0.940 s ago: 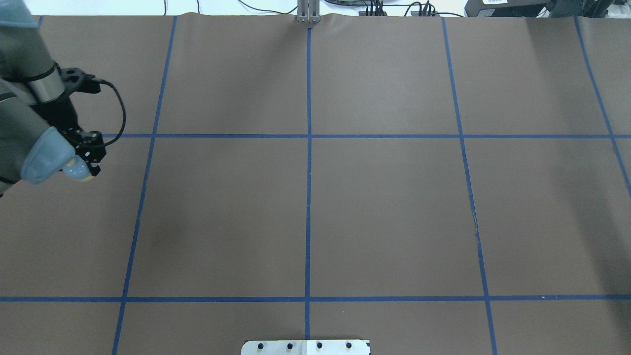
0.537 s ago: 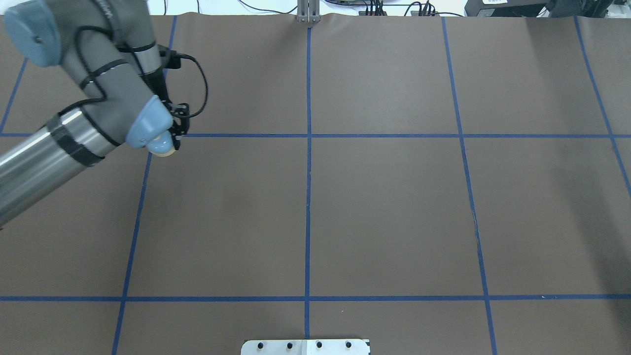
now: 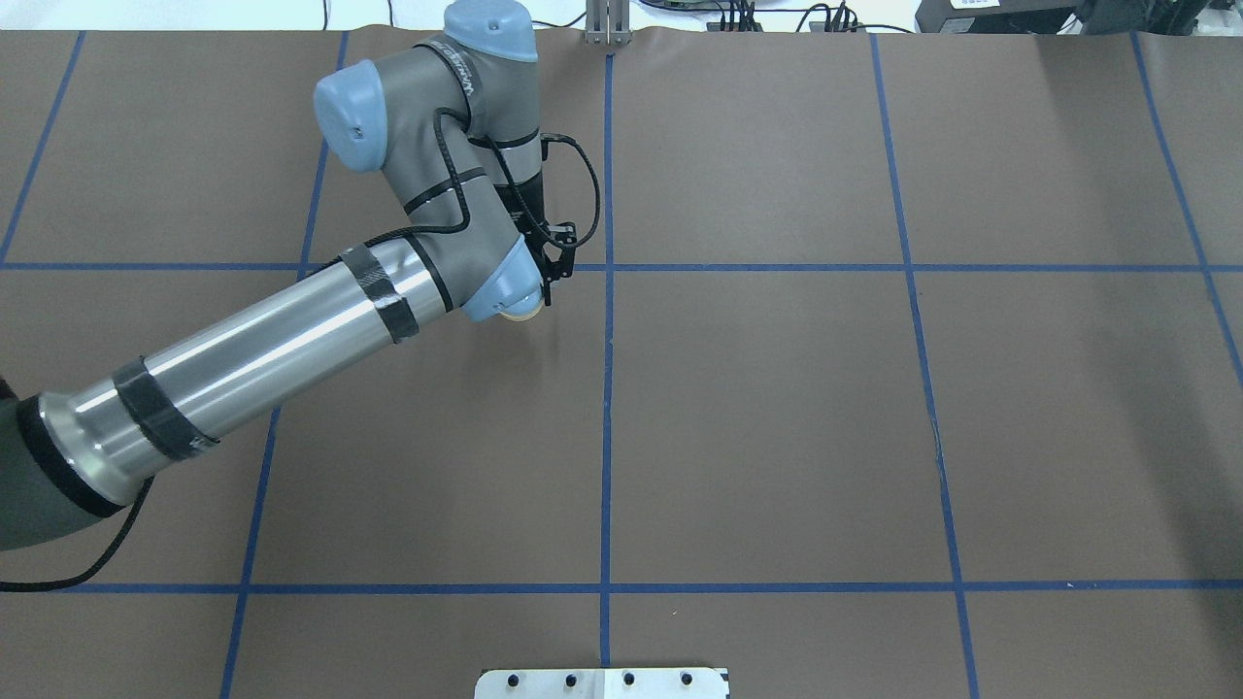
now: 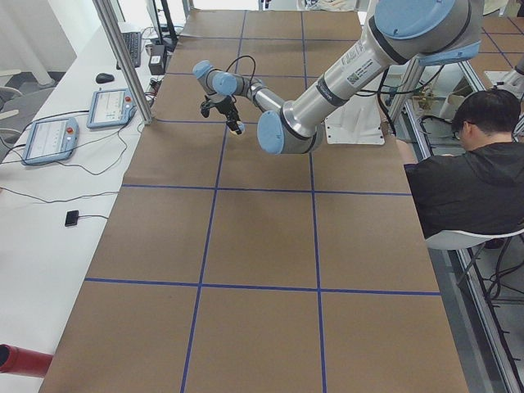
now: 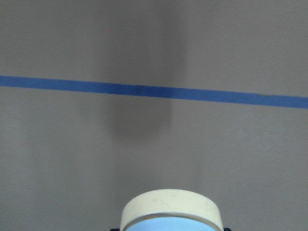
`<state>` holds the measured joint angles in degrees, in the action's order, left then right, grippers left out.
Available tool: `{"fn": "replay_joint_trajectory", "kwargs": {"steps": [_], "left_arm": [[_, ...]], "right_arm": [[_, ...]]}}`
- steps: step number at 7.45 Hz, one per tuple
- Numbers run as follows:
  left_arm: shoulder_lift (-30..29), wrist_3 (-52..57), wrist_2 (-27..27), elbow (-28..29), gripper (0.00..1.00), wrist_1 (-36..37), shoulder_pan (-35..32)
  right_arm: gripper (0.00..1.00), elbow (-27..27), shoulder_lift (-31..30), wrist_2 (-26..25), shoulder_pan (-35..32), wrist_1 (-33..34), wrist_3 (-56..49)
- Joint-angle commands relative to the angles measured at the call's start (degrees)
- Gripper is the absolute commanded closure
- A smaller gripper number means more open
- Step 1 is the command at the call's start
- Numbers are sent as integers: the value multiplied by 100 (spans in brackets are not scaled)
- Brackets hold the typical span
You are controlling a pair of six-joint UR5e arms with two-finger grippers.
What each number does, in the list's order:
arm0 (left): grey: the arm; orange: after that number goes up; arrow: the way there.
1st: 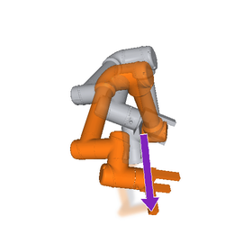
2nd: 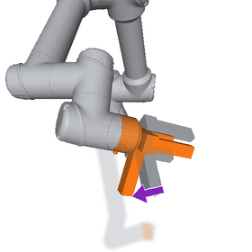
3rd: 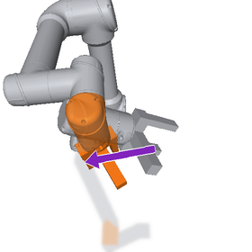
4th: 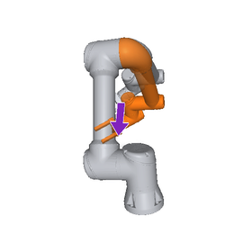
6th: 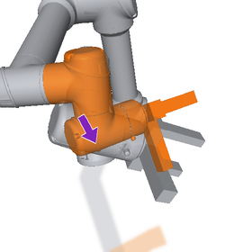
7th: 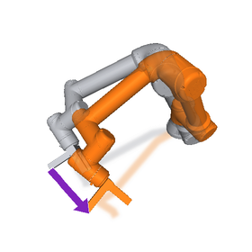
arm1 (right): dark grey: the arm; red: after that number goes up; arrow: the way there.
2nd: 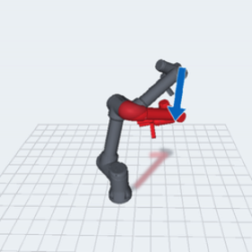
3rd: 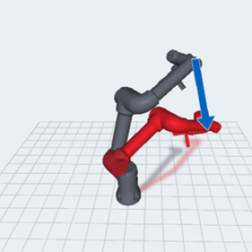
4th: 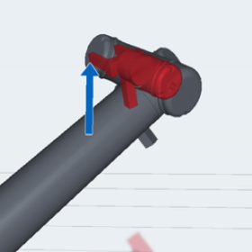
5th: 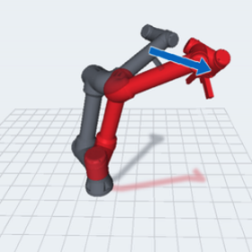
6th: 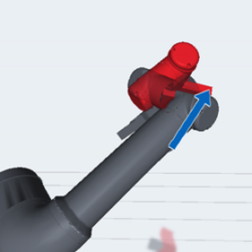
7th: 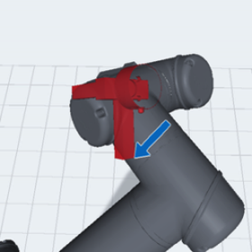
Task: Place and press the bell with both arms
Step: 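Carry the white-and-blue bell with the left gripper toward the table centre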
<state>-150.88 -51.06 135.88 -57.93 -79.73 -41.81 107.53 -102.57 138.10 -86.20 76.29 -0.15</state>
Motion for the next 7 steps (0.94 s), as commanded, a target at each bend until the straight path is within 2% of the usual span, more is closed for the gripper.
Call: {"fn": "replay_joint_trajectory", "kwargs": {"steps": [1, 3, 4, 5, 6, 7], "left_arm": [[-371, -429, -9, 414, 60, -418, 305], [-415, -598, -18, 643, 53, -876, 515], [-433, -642, -26, 652, 52, -877, 621], [-433, -642, -26, 652, 47, -877, 639], [-433, -633, -35, 652, 34, -886, 657], [-425, -625, -44, 652, 16, -886, 666]], "right_arm": [[0, 5, 9, 24, 15, 0, 15], [0, 14, 9, 33, 24, 9, 15], [0, 14, 9, 33, 24, 9, 15], [0, 14, 9, 33, 24, 9, 15], [0, 14, 9, 25, 24, 9, 15], [0, 14, 9, 33, 24, 9, 15]]}}
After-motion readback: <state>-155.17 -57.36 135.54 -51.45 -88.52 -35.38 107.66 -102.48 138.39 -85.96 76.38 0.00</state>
